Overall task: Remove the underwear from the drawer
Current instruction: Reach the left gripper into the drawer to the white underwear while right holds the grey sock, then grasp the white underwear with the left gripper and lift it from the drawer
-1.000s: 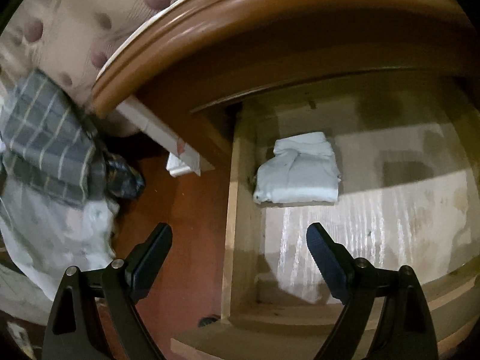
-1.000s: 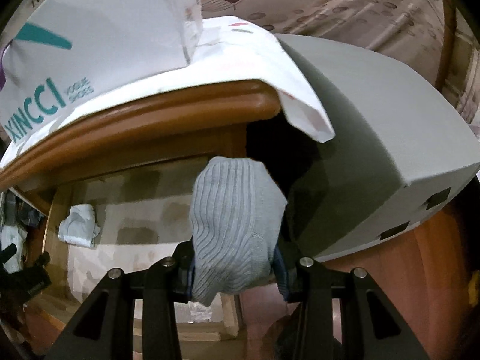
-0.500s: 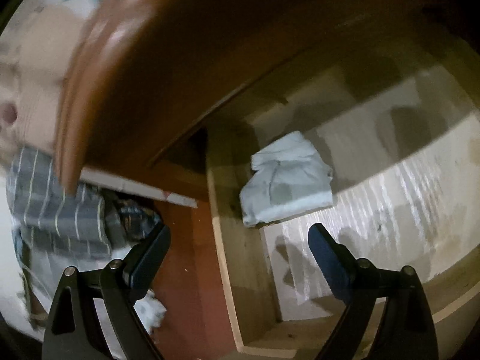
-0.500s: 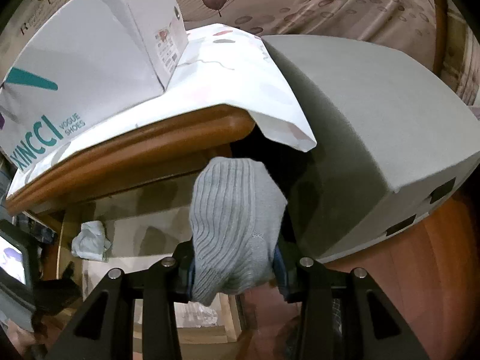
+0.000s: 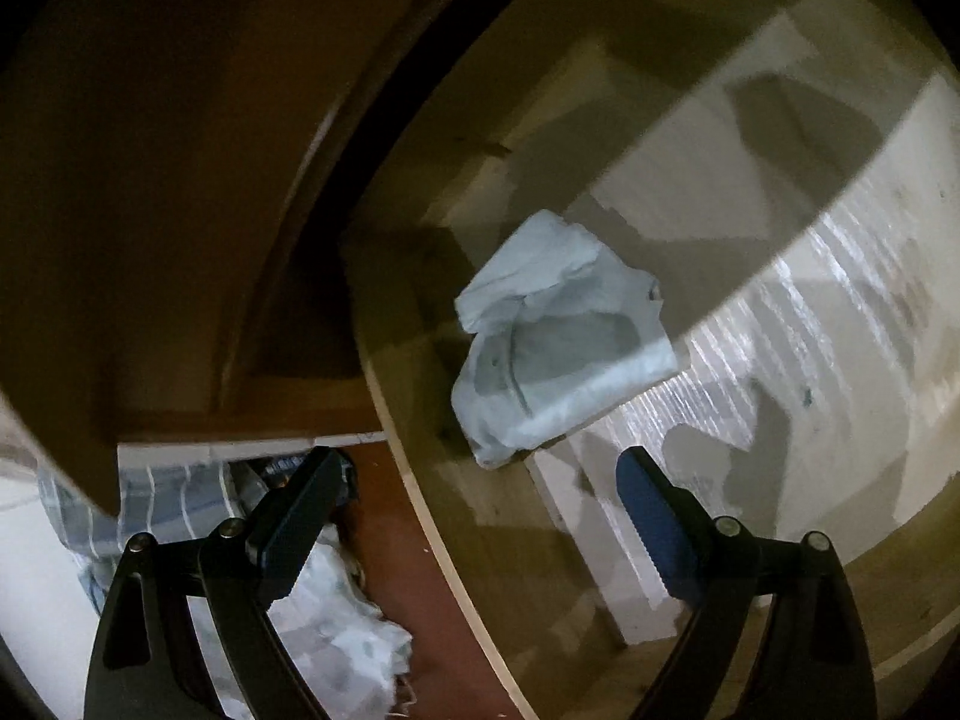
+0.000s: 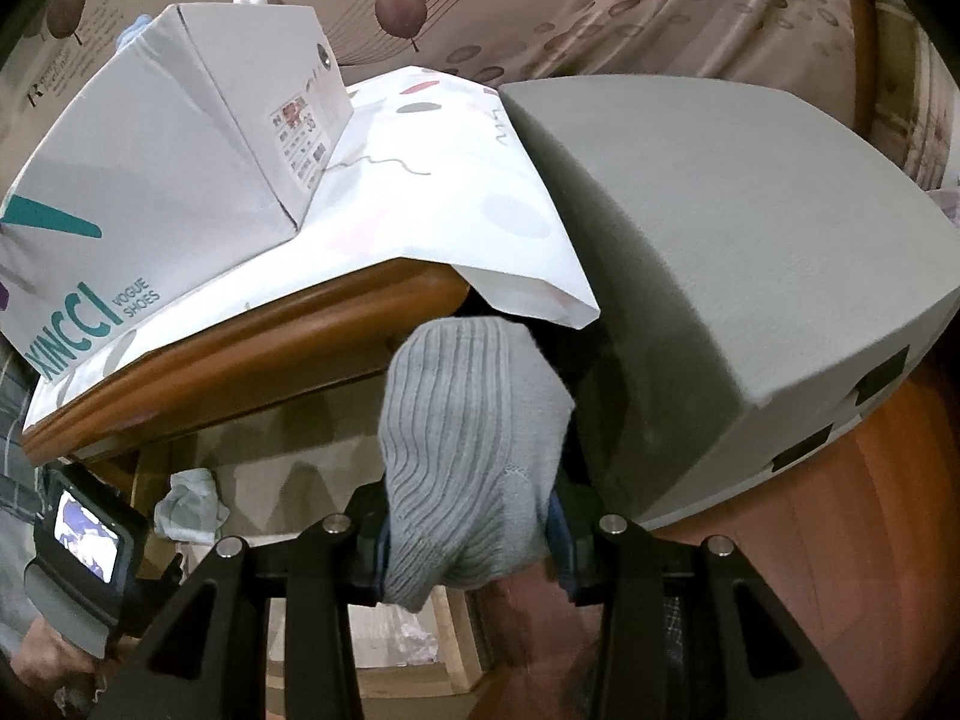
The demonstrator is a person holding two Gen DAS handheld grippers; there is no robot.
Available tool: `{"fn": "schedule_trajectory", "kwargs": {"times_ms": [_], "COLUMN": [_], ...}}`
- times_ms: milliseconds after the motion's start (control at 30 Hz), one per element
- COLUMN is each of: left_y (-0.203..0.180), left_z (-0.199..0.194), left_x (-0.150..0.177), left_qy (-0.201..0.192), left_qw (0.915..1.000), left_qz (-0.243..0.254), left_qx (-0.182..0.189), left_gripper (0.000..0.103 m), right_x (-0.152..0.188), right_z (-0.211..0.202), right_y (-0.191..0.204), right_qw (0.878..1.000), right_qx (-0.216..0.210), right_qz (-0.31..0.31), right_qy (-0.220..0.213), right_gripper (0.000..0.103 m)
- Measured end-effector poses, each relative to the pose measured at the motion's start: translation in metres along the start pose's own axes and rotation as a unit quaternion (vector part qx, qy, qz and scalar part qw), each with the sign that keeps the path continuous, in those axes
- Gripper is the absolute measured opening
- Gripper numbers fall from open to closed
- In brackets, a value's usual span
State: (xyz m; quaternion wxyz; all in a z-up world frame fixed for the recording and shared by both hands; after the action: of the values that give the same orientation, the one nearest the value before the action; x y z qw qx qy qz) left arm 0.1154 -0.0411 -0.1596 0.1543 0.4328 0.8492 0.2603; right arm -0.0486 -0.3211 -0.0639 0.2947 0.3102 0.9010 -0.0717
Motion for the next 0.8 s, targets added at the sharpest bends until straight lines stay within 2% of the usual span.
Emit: {"fn": "schedule_trajectory", "kwargs": {"times_ms": [100, 133, 233, 367, 567, 767, 800], "left_y": [-0.001, -0.001, 0.002, 0.003, 0.009, 0.001, -0.004], "left_z": [0.004, 0.006, 0.009, 0.015, 0.022, 0.026, 0.027], "left_x": [-0.003, -0.005, -0.008, -0.013, -0.024, -0.036, -0.037], "left_qy": [0.008, 0.009, 0.011, 0.004, -0.005, -0.021, -0.018], "left_qw": [0.9998, 0.9997, 0.9993, 0.9991, 0.9979, 0.997, 0.9964], "left_qz": [0.009, 0.011, 0.012, 0.017, 0.006, 0.044, 0.049], "left_qx": [0.017, 0.021, 0.033, 0.039, 0.065, 0.06, 0.067], "left_gripper": [0.092, 0.088, 0.067, 0.052, 0.053, 0.052, 0.049], "right_x": [0.0, 0.0, 0.001, 0.0, 0.002, 0.001, 0.001], "right_z": [-0.001, -0.001, -0.002, -0.002, -0.001, -0.003, -0.003], "right_y": [0.001, 0.001, 0.001, 0.002, 0.006, 0.008, 0.009], "right_qw": [1.0, 1.0, 1.0, 1.0, 1.0, 1.0, 1.0], "right_qx": [-0.001, -0.001, -0.003, -0.006, -0.007, -0.016, -0.016], "right_qz": [-0.002, -0.001, 0.0, -0.003, -0.01, -0.013, -0.015], "right_qy": [-0.002, -0.003, -0.002, 0.0, 0.003, 0.004, 0.004], "right_gripper": [0.04, 0.04, 0.04, 0.04, 0.04, 0.04, 0.04]}}
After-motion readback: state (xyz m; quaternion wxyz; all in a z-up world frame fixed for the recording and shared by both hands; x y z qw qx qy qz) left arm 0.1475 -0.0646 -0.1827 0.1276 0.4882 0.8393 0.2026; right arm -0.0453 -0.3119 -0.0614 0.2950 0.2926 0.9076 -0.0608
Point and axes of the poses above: each gripper's, at about its wrist camera, not at the fingertips, and z roughly the way its jaws point, y to its left, x to its underside, the point moved 4 cm from there along z, roughly the way its jaws point, and after that the axes turned 8 degrees about x, right-handed, at the moved point
